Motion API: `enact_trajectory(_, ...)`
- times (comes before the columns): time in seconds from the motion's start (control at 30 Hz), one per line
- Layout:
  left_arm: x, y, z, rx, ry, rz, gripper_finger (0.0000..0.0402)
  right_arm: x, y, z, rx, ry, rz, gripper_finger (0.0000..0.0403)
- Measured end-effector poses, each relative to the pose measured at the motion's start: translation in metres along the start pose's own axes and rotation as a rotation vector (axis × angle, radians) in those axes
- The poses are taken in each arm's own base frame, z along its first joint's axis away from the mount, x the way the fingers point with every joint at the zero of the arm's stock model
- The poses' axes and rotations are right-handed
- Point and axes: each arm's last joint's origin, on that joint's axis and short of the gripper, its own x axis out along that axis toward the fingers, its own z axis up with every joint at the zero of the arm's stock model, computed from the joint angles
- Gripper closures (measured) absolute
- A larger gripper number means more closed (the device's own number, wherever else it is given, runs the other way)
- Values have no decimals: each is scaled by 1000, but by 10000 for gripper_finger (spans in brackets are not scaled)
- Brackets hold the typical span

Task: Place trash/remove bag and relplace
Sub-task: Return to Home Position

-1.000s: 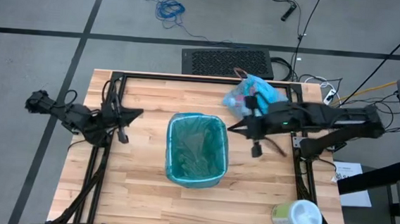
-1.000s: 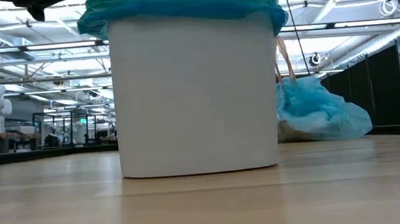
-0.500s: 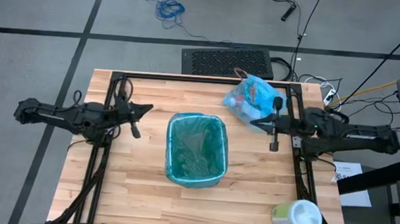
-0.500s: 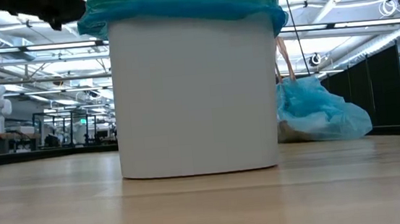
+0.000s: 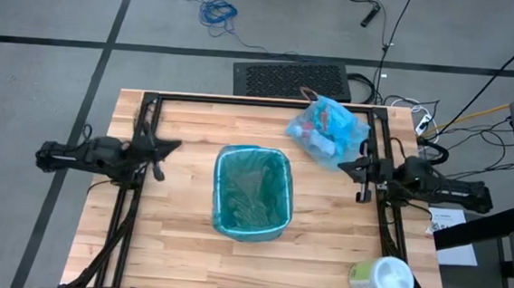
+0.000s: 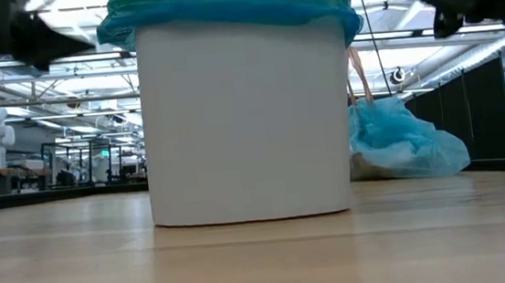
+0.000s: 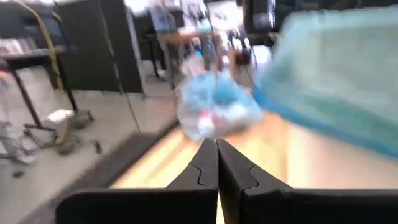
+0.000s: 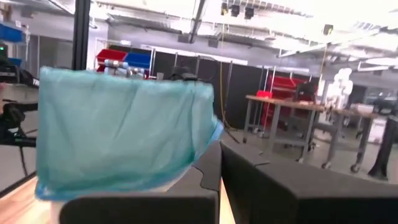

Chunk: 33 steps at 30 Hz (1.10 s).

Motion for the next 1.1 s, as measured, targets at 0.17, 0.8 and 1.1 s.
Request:
enact_trajectory(0.17, 8, -10, -29, -55, 76, -44, 402, -2, 1, -9, 26, -6, 1, 403)
enact_trajectory(0.8, 13, -28, -48, -24, 0, -252, 402, -3, 5, -42, 114, 220, -7, 403)
enact_trajectory(1.1, 16, -22, -50, -19, 34, -41, 402, -2, 3, -44, 22, 243, -52, 403)
